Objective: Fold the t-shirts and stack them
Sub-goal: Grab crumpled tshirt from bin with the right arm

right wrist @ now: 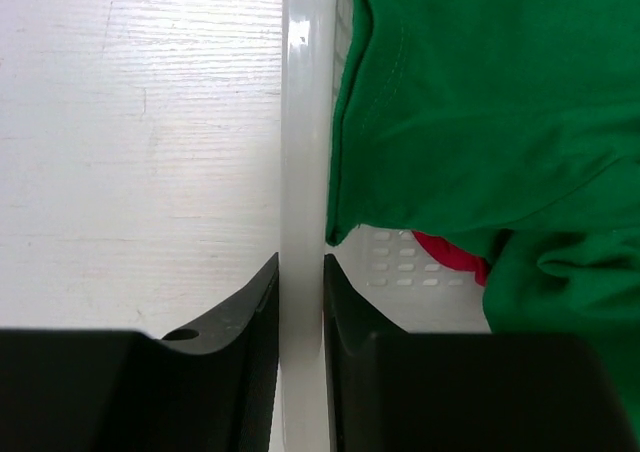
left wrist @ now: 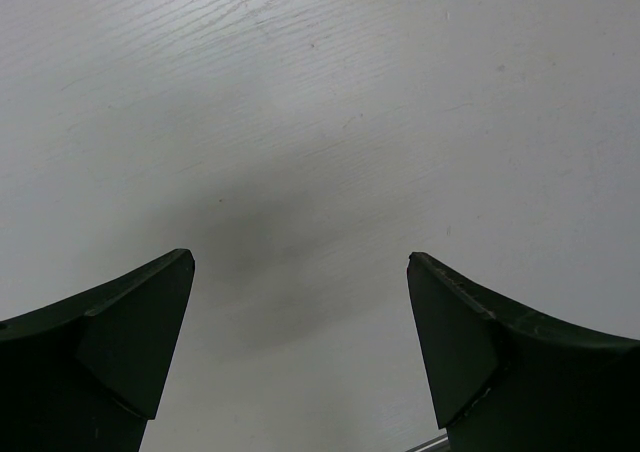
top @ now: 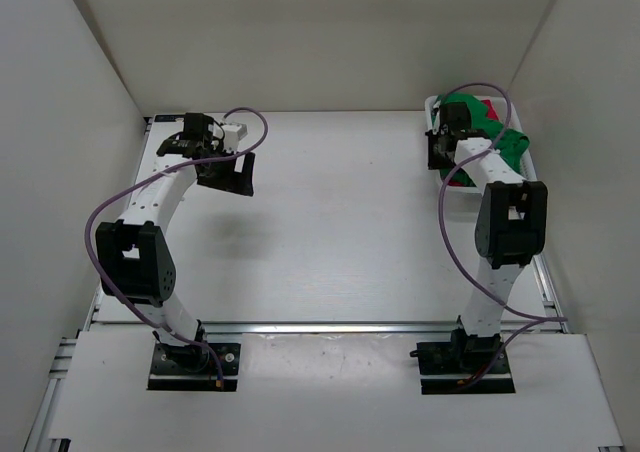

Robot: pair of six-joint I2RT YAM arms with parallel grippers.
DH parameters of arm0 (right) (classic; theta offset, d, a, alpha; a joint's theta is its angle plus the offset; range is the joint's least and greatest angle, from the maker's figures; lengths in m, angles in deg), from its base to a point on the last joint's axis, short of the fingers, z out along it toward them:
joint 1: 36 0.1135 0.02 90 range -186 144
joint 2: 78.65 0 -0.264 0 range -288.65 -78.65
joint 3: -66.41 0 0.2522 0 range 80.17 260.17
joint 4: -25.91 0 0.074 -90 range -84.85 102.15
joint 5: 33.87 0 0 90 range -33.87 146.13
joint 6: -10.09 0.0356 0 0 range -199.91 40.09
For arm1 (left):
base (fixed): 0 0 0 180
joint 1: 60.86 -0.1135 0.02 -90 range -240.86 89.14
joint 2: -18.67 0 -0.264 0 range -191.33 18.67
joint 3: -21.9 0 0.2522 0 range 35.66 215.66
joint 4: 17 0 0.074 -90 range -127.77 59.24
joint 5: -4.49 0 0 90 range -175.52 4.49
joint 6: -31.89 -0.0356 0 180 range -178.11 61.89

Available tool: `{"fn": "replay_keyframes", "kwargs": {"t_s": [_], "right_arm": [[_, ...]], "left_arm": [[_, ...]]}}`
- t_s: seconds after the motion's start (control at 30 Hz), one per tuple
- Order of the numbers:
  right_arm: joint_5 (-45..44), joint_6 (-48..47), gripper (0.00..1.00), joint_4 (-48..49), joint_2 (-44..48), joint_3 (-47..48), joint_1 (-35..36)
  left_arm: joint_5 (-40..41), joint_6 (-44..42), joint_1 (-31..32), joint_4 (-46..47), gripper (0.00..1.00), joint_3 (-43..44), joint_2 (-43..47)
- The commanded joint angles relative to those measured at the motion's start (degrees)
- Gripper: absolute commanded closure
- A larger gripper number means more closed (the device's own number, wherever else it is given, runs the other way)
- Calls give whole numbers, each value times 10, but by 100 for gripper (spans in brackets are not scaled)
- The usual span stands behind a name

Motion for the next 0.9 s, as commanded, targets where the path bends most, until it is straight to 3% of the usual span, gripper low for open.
{"fn": "replay_keyframes", "kwargs": {"t_s": [0.0, 0.1, 0.17, 0.23, 0.5, 0.67, 0.87], "right_arm": [[66, -26, 90, 9, -15, 22, -8], [72, -43, 61, 2, -6, 15, -1], [58, -54, 47, 4, 12, 13, 16], [41, -58, 40, 3, 36, 16, 22], [-130, -18, 38, 31, 138, 18, 26], [-122, 67, 36, -13, 126, 27, -43], [-111, 113, 20, -36, 85, 30, -97]], "left_arm": [[-10, -4, -4, 2, 1, -4, 25], [-12, -4, -9, 6, 1, -10, 28], [-13, 0, -11, 6, 1, -15, 31], [-14, -1, -13, 9, 1, -18, 34], [-21, 2, -12, 13, 1, -28, 41], [-21, 4, -16, 20, 1, -41, 53], [-28, 7, -25, 32, 1, -77, 72]]}}
